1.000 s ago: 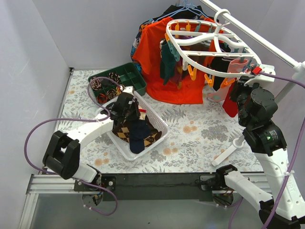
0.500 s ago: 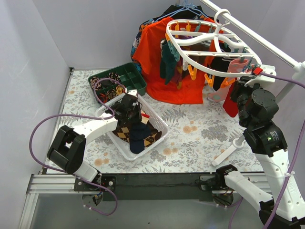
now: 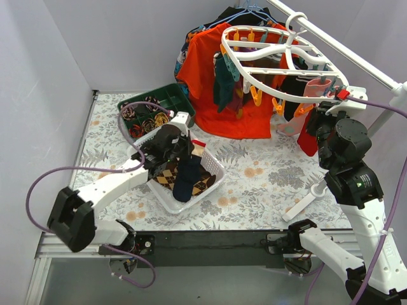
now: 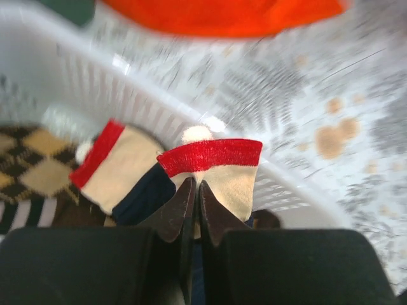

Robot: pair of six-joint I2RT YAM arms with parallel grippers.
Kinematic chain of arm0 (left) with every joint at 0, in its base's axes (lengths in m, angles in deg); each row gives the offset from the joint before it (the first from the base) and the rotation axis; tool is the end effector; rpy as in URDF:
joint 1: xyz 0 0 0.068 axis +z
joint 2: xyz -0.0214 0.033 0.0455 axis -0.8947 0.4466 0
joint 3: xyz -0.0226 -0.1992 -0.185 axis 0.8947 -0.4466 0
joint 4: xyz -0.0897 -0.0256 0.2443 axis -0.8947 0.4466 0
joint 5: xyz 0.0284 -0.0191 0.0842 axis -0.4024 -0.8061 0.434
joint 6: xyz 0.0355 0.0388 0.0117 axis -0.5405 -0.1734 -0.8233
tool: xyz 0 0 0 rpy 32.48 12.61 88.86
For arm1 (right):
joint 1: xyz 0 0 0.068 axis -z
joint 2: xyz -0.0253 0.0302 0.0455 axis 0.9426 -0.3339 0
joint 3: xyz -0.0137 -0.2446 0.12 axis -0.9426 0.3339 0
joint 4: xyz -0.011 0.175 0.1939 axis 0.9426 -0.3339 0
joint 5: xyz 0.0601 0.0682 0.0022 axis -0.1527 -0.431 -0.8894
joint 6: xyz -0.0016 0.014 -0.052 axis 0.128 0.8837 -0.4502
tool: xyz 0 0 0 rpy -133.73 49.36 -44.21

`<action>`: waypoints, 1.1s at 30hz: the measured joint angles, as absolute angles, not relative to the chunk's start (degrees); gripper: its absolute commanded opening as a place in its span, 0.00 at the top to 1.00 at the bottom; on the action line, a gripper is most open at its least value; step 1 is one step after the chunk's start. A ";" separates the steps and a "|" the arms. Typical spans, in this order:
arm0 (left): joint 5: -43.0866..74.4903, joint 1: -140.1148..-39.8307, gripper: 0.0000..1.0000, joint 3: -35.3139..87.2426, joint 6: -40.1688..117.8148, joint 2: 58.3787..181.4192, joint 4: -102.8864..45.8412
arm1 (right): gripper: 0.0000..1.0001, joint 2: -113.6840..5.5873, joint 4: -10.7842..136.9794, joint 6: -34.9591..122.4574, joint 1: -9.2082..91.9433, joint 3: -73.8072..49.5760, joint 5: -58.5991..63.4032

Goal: Clip the socks to the hanger
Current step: Pick up the sock from the bin, then clamp the sock onto the hanger.

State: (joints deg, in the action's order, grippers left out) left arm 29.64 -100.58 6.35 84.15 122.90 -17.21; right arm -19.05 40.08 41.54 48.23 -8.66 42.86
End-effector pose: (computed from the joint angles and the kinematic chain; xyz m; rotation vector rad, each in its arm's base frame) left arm 0.2439 -0.1800 0.2565 -0.4536 2.2551 -0.7968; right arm 0.1316 0.0331 0.4699 0.2205 1.5188 -0.0642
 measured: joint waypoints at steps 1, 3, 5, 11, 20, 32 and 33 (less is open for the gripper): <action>28.98 -100.77 1.00 6.02 83.10 120.68 -18.56 | 0.99 -19.05 40.08 41.62 48.23 -8.66 42.73; 26.95 -100.88 1.00 5.76 80.59 115.87 -22.21 | 0.99 -19.01 40.08 41.73 48.23 -8.66 42.38; 23.52 -100.88 1.00 5.85 78.20 112.06 -26.34 | 0.99 -18.90 40.08 41.78 48.23 -8.66 42.05; 13.18 -101.62 1.00 9.80 74.97 111.23 -34.95 | 0.99 -18.68 40.05 42.39 48.23 -8.69 40.89; 4.15 -107.66 1.00 12.38 75.56 120.54 -54.32 | 0.99 -18.27 39.97 44.38 48.23 -8.90 37.57; 5.09 -115.18 1.00 22.13 82.64 144.65 -72.88 | 0.99 -17.92 39.95 46.04 48.23 -8.93 33.66; 5.26 -115.50 1.00 24.14 83.65 146.79 -74.23 | 0.99 -17.92 39.95 46.04 48.23 -8.93 33.53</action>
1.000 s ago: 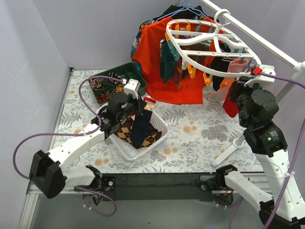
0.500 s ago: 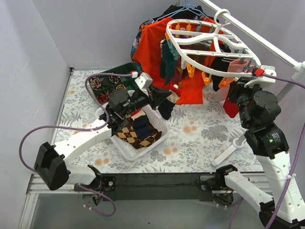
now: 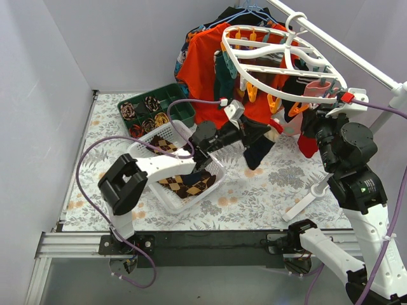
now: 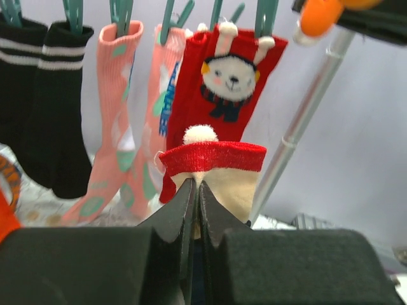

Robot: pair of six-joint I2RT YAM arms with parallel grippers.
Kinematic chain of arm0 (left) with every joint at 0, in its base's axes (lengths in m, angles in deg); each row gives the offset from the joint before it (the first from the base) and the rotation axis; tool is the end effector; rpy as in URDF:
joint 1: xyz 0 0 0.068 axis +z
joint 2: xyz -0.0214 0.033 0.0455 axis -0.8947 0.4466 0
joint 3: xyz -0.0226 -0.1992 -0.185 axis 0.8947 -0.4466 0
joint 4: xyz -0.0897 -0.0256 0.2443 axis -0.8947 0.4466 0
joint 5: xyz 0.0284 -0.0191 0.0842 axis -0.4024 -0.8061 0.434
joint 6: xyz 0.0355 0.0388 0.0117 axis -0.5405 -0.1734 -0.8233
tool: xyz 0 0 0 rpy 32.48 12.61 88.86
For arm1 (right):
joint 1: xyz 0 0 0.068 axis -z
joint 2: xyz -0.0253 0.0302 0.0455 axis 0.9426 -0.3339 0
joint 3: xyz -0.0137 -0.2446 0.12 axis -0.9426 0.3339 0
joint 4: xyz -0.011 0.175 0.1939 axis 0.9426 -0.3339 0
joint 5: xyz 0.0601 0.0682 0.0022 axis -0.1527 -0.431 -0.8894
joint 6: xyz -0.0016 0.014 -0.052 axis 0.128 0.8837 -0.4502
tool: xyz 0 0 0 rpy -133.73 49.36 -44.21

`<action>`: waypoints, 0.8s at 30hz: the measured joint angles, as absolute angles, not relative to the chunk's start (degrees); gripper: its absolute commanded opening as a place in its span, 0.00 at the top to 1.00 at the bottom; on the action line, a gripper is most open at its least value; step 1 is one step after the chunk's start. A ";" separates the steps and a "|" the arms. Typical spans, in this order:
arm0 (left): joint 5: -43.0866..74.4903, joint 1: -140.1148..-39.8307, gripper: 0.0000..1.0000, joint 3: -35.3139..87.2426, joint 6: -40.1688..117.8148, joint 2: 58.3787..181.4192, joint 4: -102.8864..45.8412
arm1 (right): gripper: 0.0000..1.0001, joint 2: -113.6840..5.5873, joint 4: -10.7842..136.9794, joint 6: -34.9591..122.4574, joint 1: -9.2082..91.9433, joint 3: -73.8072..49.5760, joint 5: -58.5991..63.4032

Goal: Clip the socks to the hanger
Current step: Clamp the sock onto the hanger.

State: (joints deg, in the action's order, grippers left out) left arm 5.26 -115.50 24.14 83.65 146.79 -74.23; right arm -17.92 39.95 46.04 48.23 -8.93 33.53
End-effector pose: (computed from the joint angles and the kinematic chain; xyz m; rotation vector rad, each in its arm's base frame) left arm 0.2491 -0.3376 0.3221 0.2728 1.5296 -1.7764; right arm 0.1249 0.0359 0.4734 0.1562 1.5040 0.1308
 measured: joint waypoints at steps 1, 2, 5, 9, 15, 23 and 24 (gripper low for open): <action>5.37 -115.70 1.00 25.98 84.41 148.59 -75.21 | 0.99 -17.89 39.95 46.04 48.23 -8.93 33.35; 5.50 -115.83 1.00 27.27 84.93 149.79 -75.72 | 0.99 -17.89 39.95 46.04 48.23 -8.93 33.20; 5.53 -116.12 1.00 32.01 87.45 153.46 -77.73 | 0.99 -17.89 39.95 46.02 48.23 -8.93 32.59; 5.53 -116.16 1.00 36.34 90.01 156.17 -79.17 | 0.99 -17.89 39.95 45.99 48.23 -8.93 32.11; 5.83 -116.29 1.00 39.51 92.87 157.55 -79.30 | 0.99 -17.89 39.95 45.93 48.23 -8.93 32.06; 6.14 -117.95 1.00 40.32 93.74 157.57 -78.82 | 0.99 -17.89 39.95 45.78 48.23 -8.90 31.89; 6.14 -118.10 1.00 40.58 93.72 157.59 -78.49 | 0.99 -17.89 39.95 45.78 48.23 -8.90 31.85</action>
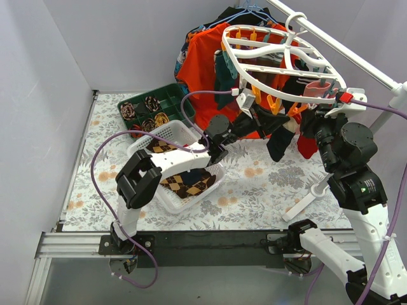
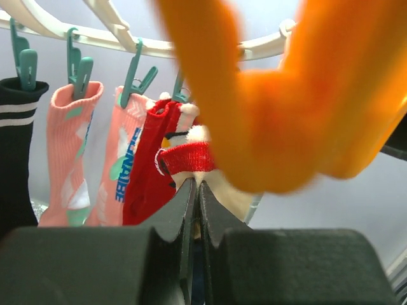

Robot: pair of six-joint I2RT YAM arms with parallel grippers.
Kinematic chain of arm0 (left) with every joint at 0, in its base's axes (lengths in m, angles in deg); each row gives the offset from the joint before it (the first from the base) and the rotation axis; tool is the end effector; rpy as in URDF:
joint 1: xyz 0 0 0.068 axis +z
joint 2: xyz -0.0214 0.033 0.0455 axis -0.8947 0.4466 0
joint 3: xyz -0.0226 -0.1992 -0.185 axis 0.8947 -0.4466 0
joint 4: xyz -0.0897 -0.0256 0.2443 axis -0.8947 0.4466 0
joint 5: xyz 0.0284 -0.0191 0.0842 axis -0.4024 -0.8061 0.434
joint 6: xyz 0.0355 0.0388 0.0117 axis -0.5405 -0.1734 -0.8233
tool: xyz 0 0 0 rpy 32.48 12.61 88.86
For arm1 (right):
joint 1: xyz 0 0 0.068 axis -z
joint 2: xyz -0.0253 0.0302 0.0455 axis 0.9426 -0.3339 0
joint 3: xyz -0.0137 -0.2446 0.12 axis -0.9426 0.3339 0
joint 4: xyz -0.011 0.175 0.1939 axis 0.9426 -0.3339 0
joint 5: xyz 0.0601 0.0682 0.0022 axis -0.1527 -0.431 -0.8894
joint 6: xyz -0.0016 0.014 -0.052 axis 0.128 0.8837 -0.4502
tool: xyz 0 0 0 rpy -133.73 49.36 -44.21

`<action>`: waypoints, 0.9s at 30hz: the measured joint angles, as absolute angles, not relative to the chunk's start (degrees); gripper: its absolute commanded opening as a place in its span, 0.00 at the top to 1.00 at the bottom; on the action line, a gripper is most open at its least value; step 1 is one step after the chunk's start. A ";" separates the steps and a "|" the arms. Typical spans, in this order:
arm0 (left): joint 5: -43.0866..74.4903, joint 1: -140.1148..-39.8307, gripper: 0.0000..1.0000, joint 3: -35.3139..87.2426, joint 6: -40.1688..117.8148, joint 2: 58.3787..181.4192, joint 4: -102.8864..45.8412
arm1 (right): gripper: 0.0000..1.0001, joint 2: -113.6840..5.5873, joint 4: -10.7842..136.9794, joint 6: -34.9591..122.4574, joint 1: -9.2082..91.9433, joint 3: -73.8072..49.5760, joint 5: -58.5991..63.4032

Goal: Clip the socks to the hanger
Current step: Clamp the sock onto the hanger.

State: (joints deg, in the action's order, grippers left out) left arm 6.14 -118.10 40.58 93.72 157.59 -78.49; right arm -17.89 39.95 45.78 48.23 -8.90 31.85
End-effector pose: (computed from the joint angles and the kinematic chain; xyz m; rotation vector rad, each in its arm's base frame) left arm 0.2614 -0.3870 0.3483 0.1987 1.3953 -2.0022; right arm 0.1248 0.0369 0.4733 0.1294 1.5062 0.1493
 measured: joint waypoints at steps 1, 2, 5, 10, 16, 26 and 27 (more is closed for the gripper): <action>6.12 -118.24 1.00 40.99 93.68 157.66 -78.10 | 0.99 -17.89 39.95 45.78 48.23 -8.90 31.74; 6.14 -118.43 1.00 41.32 93.61 157.66 -77.68 | 0.99 -17.89 39.95 45.78 48.23 -8.90 31.69; 6.14 -118.78 1.00 41.96 93.37 157.66 -77.14 | 0.99 -17.89 39.95 45.78 48.23 -8.90 31.65; 6.12 -119.04 1.00 43.11 92.67 157.66 -75.91 | 0.99 -17.89 39.95 45.78 48.23 -8.90 31.28; 6.16 -119.35 1.00 44.05 91.67 157.68 -74.52 | 0.99 -17.89 39.95 45.75 48.23 -8.90 31.19; 6.86 -119.83 1.00 44.12 90.90 158.51 -73.82 | 0.99 -17.89 39.95 45.71 48.23 -8.88 31.04; 6.88 -119.85 1.00 44.12 90.90 158.51 -74.27 | 0.99 -17.87 39.97 45.71 48.23 -8.88 31.06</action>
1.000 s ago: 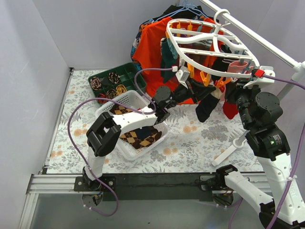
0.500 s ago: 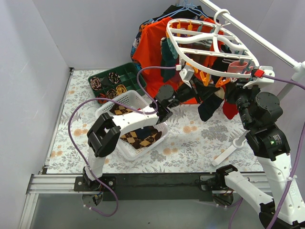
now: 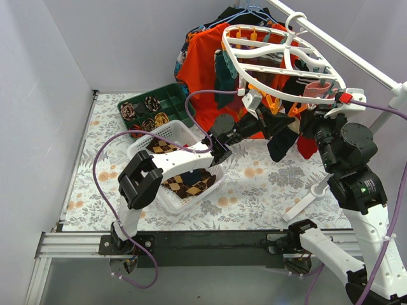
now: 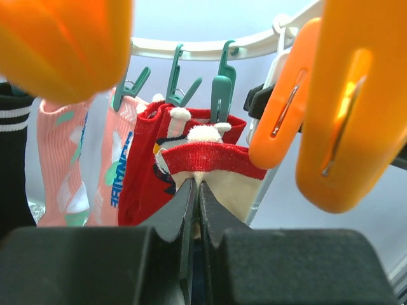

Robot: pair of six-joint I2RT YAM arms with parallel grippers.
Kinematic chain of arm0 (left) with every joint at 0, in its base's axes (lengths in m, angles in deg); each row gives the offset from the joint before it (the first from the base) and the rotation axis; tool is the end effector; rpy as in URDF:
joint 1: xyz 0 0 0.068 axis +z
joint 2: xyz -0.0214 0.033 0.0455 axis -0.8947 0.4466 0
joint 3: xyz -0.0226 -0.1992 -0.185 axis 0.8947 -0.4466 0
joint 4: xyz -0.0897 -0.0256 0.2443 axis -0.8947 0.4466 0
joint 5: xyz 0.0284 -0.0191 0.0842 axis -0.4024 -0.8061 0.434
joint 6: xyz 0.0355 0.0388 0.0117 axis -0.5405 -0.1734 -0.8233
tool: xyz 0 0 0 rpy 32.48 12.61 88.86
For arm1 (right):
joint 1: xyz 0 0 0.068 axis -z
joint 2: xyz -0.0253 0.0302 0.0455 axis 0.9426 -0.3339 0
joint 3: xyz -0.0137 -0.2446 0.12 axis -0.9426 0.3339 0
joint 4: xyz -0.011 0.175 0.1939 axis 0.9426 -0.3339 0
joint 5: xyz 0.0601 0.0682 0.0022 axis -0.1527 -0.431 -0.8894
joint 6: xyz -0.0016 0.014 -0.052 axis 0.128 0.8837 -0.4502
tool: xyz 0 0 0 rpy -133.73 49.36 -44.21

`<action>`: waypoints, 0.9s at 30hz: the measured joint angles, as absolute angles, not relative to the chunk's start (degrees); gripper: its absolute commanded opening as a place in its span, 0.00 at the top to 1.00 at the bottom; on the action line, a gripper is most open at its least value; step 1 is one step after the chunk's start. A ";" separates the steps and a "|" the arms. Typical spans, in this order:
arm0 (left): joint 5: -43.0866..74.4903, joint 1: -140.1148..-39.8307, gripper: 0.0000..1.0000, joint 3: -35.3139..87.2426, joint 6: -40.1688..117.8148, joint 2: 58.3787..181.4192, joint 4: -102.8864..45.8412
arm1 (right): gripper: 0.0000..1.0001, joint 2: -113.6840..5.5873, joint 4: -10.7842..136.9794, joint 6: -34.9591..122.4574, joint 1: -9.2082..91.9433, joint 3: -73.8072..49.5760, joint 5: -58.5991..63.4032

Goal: Clip the socks to the hanger
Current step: Clamp the sock onto the hanger.

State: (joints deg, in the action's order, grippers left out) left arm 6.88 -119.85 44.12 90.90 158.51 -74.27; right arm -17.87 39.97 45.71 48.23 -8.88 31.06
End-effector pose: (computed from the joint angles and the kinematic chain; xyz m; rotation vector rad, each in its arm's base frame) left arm 0.2540 -0.4008 0.3553 0.2346 1.4132 -1.9718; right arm 0.1248 0.0374 0.4733 0.1175 1.5068 0.1588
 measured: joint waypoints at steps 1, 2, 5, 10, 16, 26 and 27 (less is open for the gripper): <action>6.90 -119.85 1.00 44.12 90.88 158.51 -74.49 | 0.99 -17.79 39.99 45.69 48.23 -8.82 31.06; 6.93 -119.85 1.00 44.10 90.88 158.51 -74.65 | 0.99 -17.76 39.97 45.62 48.23 -8.75 31.08; 6.99 -119.85 1.00 44.10 90.73 158.51 -74.91 | 0.99 -17.57 39.97 45.54 48.23 -8.75 31.06; 7.03 -119.85 1.00 43.90 90.73 158.51 -75.32 | 0.99 -17.52 39.99 45.51 48.23 -8.75 31.06; 7.23 -119.85 1.00 43.83 90.73 158.51 -75.30 | 0.99 -17.52 39.97 45.51 48.23 -8.73 31.04; 7.87 -120.03 1.00 44.40 90.70 158.51 -74.38 | 0.99 -17.52 39.99 45.51 48.23 -8.69 30.86; 7.95 -120.07 1.00 44.62 90.70 158.51 -74.32 | 0.99 -17.52 39.99 45.51 48.23 -8.69 30.84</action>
